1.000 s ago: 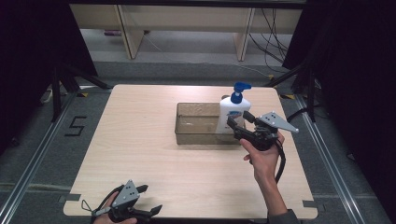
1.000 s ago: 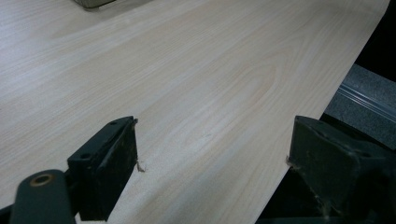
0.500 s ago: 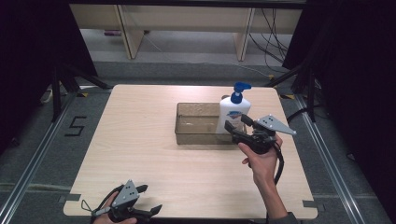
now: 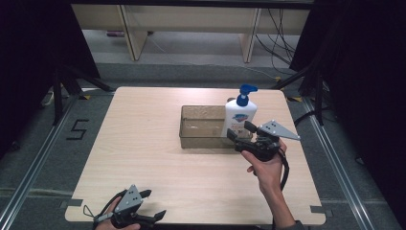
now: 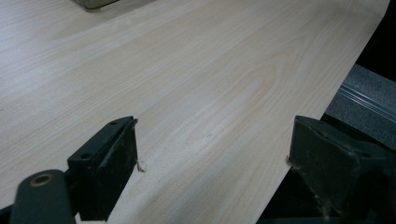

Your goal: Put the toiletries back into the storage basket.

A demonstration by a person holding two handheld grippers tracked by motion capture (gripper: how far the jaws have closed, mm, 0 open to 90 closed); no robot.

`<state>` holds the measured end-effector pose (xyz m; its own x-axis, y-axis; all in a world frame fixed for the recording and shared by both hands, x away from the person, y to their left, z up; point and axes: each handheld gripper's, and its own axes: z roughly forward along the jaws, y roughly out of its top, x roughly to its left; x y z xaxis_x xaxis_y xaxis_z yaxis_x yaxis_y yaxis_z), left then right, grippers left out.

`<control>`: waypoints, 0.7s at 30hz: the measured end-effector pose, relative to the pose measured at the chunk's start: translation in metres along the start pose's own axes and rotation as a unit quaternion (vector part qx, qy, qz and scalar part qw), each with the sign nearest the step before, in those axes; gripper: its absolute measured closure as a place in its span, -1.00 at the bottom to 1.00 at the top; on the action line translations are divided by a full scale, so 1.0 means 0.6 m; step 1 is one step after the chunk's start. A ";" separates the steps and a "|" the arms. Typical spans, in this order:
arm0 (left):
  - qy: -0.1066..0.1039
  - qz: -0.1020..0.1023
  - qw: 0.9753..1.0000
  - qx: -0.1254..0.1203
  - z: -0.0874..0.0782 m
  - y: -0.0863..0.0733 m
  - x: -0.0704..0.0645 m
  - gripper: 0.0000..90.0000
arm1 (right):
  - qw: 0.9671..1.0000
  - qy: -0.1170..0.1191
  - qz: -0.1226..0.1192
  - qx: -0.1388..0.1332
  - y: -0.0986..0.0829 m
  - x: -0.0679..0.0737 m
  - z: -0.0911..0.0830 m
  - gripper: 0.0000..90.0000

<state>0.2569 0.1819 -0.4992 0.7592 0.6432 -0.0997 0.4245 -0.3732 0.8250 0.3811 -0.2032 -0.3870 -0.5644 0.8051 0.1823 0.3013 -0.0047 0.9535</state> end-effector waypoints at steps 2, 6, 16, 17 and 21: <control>0.000 0.000 1.000 0.000 0.000 0.000 0.000 -0.67 | 1.000 0.007 0.005 0.005 -0.001 0.003 0.000 -0.47; 0.000 0.000 1.000 0.000 0.000 0.000 0.000 -0.67 | 1.000 0.014 0.004 0.007 -0.005 0.006 0.001 -0.48; 0.000 -0.003 1.000 -0.004 0.000 0.000 -0.001 -0.67 | 1.000 0.022 0.001 0.022 -0.019 0.016 -0.001 -0.52; 0.000 -0.004 1.000 -0.004 0.000 0.000 -0.001 -0.67 | 0.999 0.027 0.001 0.024 -0.022 0.017 0.000 -0.52; 0.000 -0.003 1.000 -0.005 0.000 0.000 -0.001 -0.67 | 0.999 0.029 -0.001 0.026 -0.030 0.020 0.000 -0.52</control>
<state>0.2565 0.1815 -0.4995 0.7573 0.6447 -0.1045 0.4241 -0.3636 0.8294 0.3690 -0.1935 -0.4017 -0.6077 0.7699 0.1949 0.3387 0.0293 0.9404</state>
